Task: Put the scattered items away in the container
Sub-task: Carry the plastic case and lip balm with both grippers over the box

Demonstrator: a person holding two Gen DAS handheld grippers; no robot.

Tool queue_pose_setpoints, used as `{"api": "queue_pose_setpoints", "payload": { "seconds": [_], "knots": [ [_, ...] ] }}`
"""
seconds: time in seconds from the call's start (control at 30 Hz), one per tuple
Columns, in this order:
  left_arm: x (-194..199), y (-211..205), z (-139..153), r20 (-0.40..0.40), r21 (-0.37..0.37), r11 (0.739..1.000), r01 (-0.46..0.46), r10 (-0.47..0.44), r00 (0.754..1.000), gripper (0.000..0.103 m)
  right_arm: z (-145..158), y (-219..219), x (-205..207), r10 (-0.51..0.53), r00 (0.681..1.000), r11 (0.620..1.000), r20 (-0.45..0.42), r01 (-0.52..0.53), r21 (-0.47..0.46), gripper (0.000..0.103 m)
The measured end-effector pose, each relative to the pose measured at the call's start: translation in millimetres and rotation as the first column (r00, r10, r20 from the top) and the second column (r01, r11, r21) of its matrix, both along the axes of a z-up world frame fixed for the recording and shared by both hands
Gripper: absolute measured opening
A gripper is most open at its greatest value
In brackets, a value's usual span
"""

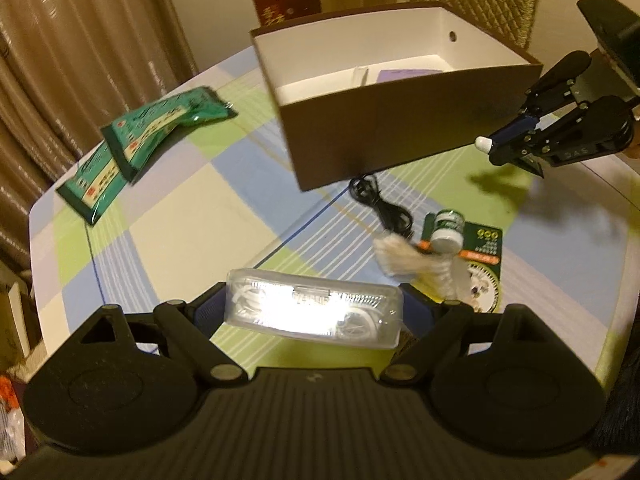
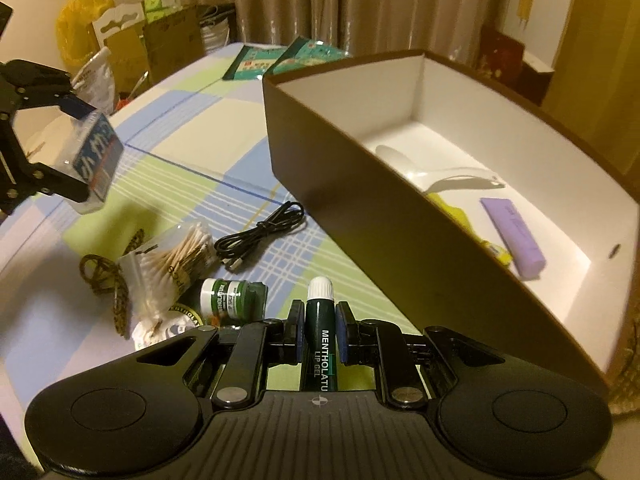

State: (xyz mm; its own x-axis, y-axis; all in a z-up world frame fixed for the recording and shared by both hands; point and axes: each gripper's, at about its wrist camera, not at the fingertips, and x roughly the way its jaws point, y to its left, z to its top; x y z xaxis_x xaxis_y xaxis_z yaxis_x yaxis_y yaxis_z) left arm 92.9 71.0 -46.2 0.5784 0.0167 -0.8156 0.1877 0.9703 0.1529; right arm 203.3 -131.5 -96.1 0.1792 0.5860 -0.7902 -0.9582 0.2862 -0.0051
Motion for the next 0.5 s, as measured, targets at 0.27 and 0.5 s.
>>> {"api": "queue_pose_setpoints", "payload": {
  "seconds": [0.27, 0.5],
  "knots": [
    [22, -25, 15, 0.041, 0.029, 0.998, 0.056, -0.057, 0.998, 0.086, 35, -31, 2, -0.018, 1.000, 0.997, -0.011, 0.019, 0.076, 0.013],
    [43, -43, 30, 0.082, 0.053, 0.994, 0.098, -0.102, 0.991, 0.086, 66, -47, 13, -0.032, 0.999, 0.988, -0.019, 0.035, 0.149, 0.013]
  ]
}}
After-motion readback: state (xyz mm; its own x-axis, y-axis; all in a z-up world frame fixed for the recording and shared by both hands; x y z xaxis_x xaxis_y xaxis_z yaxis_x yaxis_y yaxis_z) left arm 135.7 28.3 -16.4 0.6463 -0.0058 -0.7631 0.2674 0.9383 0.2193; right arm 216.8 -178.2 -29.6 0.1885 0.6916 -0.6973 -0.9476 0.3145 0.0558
